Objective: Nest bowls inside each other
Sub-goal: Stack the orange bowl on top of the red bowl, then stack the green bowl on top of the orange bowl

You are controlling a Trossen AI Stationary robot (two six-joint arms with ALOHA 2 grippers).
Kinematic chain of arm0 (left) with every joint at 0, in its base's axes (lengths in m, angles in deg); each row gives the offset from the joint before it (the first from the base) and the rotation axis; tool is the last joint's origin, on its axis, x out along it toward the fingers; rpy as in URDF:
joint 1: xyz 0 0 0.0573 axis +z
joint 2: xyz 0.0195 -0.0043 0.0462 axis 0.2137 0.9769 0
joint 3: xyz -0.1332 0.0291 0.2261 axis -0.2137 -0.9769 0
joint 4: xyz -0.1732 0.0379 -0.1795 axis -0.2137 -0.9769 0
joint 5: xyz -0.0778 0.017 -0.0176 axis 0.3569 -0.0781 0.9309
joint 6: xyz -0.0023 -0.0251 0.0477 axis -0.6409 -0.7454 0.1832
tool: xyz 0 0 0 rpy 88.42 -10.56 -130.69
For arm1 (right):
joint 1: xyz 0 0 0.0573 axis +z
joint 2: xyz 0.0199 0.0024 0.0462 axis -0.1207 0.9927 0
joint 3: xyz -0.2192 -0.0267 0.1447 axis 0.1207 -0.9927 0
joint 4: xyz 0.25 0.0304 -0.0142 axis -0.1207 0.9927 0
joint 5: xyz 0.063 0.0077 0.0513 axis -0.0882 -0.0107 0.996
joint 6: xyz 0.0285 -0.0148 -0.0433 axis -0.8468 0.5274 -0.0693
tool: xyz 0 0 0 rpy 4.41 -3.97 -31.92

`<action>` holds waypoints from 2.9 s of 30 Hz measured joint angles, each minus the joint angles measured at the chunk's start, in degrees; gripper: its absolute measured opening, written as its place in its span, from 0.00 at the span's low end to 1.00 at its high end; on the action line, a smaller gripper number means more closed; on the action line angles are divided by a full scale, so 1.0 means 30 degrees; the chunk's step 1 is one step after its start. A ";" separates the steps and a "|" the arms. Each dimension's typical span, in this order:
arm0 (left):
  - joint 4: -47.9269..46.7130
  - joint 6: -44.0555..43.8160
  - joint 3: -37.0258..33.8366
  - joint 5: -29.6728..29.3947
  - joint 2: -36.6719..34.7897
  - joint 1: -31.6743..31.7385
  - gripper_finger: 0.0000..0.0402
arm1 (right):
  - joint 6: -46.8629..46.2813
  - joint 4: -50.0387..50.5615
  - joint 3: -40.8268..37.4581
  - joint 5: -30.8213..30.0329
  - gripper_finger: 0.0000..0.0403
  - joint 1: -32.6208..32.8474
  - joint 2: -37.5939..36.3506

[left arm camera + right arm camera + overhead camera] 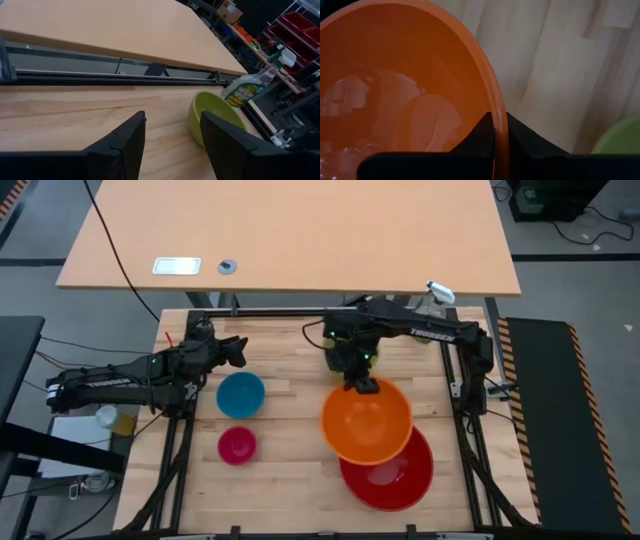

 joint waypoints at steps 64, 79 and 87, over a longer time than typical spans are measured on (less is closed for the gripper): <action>0.0268 0.0991 0.0000 0.0285 0.0007 0.0000 0.48 | -0.6859 -0.9544 -1.7136 -0.4434 0.29 0.4152 -0.8123; 0.0734 0.1003 0.0000 0.0576 0.0012 0.0000 0.48 | -0.7504 -0.6702 -1.4077 -0.5971 0.57 0.4152 -0.8123; 0.2060 0.2478 0.0000 0.0586 0.0015 0.0000 0.48 | -0.7713 -0.6617 -1.3674 -0.5998 0.60 0.3955 -0.8130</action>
